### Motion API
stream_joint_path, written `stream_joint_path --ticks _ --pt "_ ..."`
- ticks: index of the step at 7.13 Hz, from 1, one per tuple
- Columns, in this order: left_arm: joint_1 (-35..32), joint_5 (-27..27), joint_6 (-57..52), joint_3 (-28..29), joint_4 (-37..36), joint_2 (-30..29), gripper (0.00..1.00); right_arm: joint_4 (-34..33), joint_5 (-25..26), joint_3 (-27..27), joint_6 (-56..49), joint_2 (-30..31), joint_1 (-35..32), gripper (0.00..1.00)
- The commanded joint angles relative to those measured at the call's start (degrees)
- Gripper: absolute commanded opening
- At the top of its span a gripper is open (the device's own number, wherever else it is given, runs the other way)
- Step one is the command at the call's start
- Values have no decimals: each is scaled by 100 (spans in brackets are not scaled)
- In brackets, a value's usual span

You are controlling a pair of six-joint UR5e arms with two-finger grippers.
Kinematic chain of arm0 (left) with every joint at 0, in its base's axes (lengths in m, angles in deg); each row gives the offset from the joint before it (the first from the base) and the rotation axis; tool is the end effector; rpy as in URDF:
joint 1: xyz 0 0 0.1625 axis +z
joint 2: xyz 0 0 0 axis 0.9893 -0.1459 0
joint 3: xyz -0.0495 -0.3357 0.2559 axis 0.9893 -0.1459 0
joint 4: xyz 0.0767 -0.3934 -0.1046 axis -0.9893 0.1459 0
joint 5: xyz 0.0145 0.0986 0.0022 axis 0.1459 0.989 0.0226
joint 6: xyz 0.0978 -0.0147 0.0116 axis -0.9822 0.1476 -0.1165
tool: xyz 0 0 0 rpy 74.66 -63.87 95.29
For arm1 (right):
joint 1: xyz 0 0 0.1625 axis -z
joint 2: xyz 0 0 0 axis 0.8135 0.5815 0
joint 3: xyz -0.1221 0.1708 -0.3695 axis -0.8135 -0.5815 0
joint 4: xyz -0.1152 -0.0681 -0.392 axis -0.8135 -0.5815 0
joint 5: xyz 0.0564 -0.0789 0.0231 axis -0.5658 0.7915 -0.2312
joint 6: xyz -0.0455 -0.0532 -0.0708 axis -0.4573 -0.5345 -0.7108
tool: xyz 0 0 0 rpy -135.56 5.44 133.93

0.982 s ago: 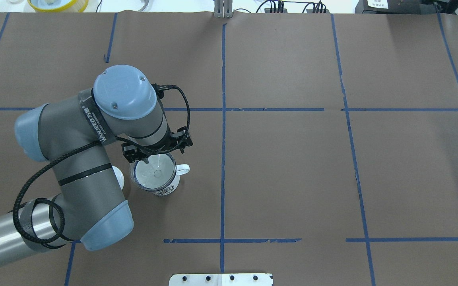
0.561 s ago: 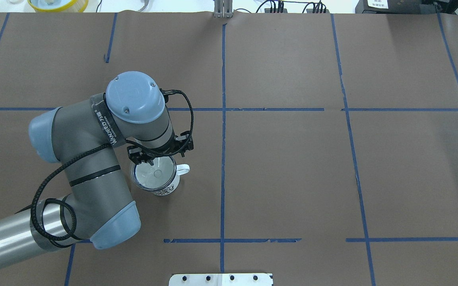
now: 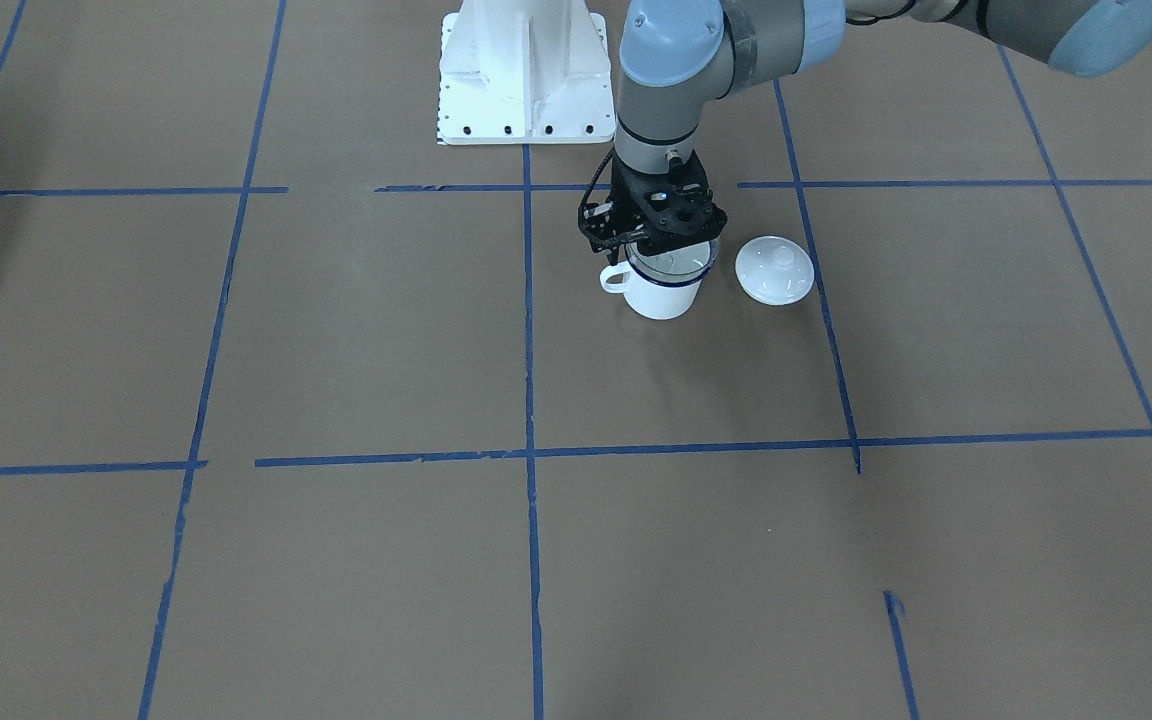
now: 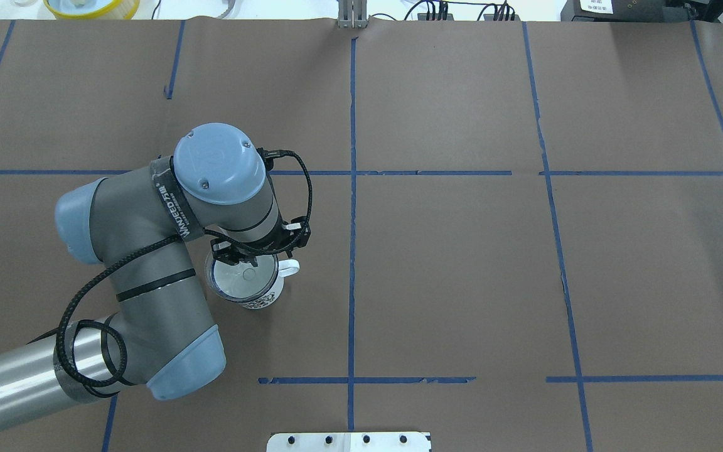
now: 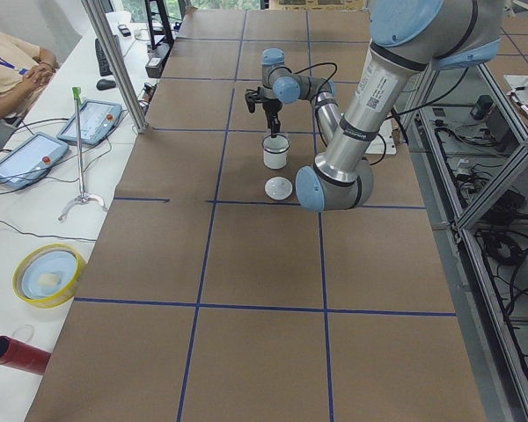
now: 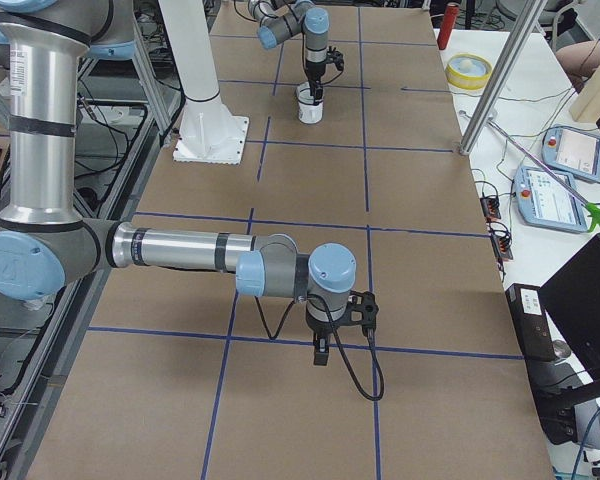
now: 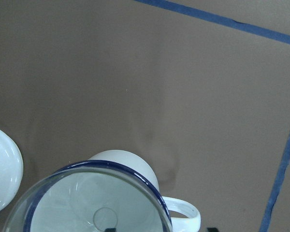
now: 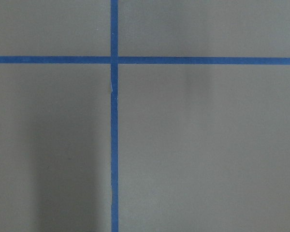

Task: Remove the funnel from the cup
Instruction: 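Close the left gripper on the glass funnel's stem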

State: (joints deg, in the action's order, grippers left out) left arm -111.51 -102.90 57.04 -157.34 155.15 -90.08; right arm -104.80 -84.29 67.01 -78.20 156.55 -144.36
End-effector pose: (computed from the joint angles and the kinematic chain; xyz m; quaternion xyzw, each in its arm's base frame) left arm 0.5006 -0.4030 0.1973 -0.0433 0.3796 -0.1296 0.9150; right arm 0.0670 -0.4450 0.6700 -0.0093 -0.3520 0.0052 0.9359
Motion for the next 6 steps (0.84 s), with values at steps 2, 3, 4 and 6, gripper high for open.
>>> stream_joint_path --ticks 2,3,4,6 --pt "11 -9 1 25 21 -7 29 0 0 0 0 0 0 100" --pt "11 -9 1 25 21 2 14 0 0 0 0 0 0 100" --pt "11 -9 1 8 13 2 0 0 0 0 0 0 0 100" --pt "11 0 18 -71 -22 -15 0 0 0 0 0 0 0 100"
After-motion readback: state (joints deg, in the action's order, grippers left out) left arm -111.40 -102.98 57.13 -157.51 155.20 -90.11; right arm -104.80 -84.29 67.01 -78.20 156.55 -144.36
